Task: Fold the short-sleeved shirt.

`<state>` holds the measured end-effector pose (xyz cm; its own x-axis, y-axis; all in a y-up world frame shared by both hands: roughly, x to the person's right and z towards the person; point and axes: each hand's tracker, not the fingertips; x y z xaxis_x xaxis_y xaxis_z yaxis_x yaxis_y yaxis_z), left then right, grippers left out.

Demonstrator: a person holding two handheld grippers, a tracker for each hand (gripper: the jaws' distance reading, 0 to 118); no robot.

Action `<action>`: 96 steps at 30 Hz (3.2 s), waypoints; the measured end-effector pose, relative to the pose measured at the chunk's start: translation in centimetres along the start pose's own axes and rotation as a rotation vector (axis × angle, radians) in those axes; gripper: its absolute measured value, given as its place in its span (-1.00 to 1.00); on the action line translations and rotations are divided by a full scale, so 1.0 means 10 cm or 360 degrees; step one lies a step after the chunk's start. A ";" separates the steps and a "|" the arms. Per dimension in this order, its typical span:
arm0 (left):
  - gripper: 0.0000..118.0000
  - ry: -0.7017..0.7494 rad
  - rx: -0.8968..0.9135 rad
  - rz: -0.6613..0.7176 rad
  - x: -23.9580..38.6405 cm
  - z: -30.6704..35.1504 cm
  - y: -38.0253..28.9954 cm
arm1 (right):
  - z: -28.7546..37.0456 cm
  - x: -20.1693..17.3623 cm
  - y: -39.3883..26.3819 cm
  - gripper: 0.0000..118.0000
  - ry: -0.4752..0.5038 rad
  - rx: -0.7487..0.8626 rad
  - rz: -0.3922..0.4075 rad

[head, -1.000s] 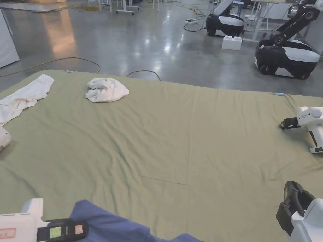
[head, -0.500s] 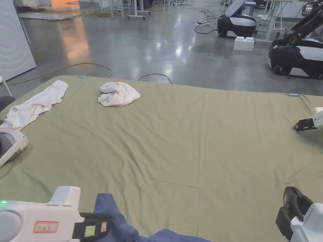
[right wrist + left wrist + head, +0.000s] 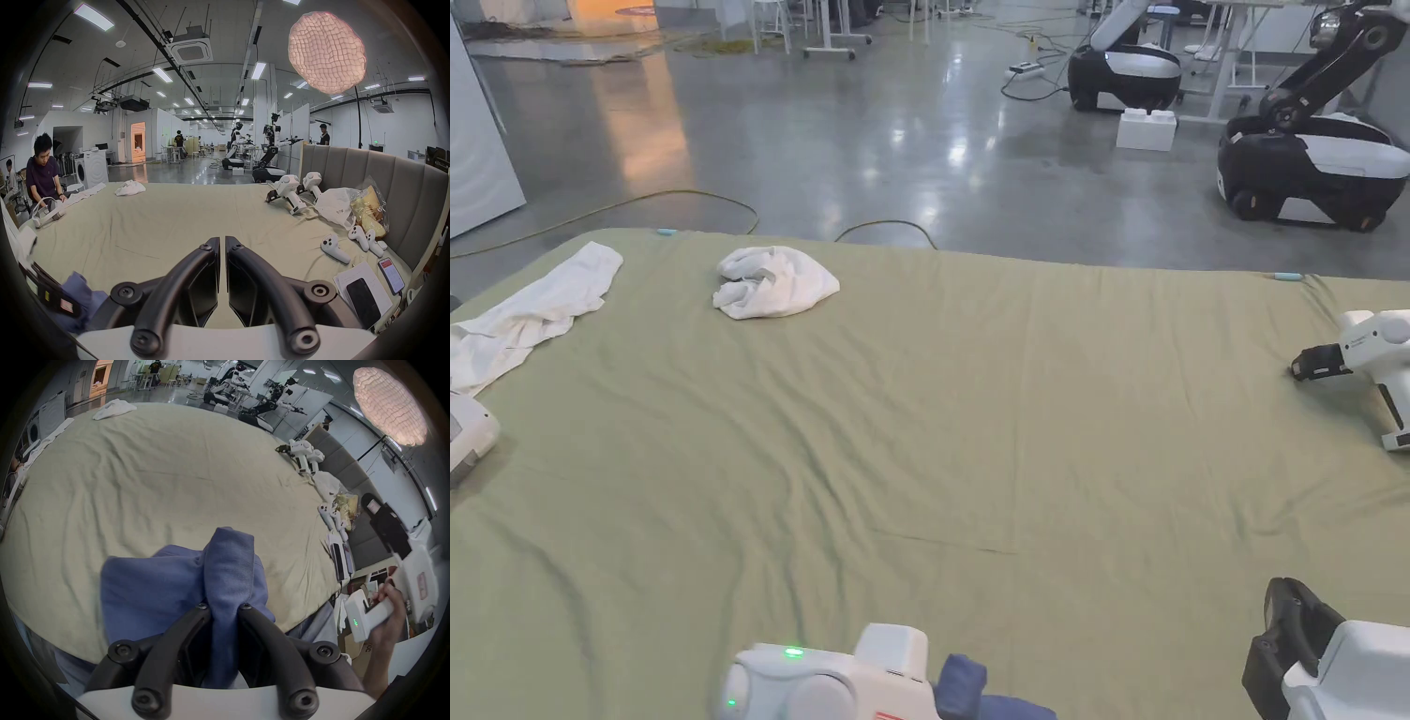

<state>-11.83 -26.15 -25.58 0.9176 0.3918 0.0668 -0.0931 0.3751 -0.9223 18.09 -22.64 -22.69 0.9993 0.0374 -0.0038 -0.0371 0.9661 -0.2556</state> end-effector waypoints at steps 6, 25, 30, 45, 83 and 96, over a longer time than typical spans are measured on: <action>-0.44 0.0000 -0.0024 0.0035 0.08 -0.20 -0.04 | 0.01 0.04 -0.04 -0.95 -0.0014 -0.0025 0.0002; -0.88 -0.0511 -0.0124 0.0270 -0.23 -0.71 -0.27 | 0.06 0.05 0.00 -0.95 -0.0017 -0.0031 0.0023; -0.96 -0.0458 -0.0024 0.0240 -0.19 -0.86 -0.42 | 0.08 0.06 0.00 -0.95 -0.0019 -0.0033 0.0031; -0.96 0.0191 0.1020 -0.0218 -0.31 0.51 0.22 | -0.09 -0.12 0.28 -0.95 -0.0069 0.0121 -0.0006; -0.94 0.0650 0.1318 -0.0065 -1.49 1.12 -0.63 | 0.05 -1.39 -1.32 -0.95 0.0291 -0.0611 0.0073; 0.64 -0.0589 0.0445 0.0287 -2.11 0.27 -0.40 | 0.06 -1.31 -1.36 -0.95 0.0298 -0.0573 0.0039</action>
<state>-31.82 -33.66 -22.31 0.6832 0.7243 0.0929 -0.3843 0.4648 -0.7977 5.49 -36.09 -18.63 0.9832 -0.0199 -0.1816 -0.0899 0.8128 -0.5756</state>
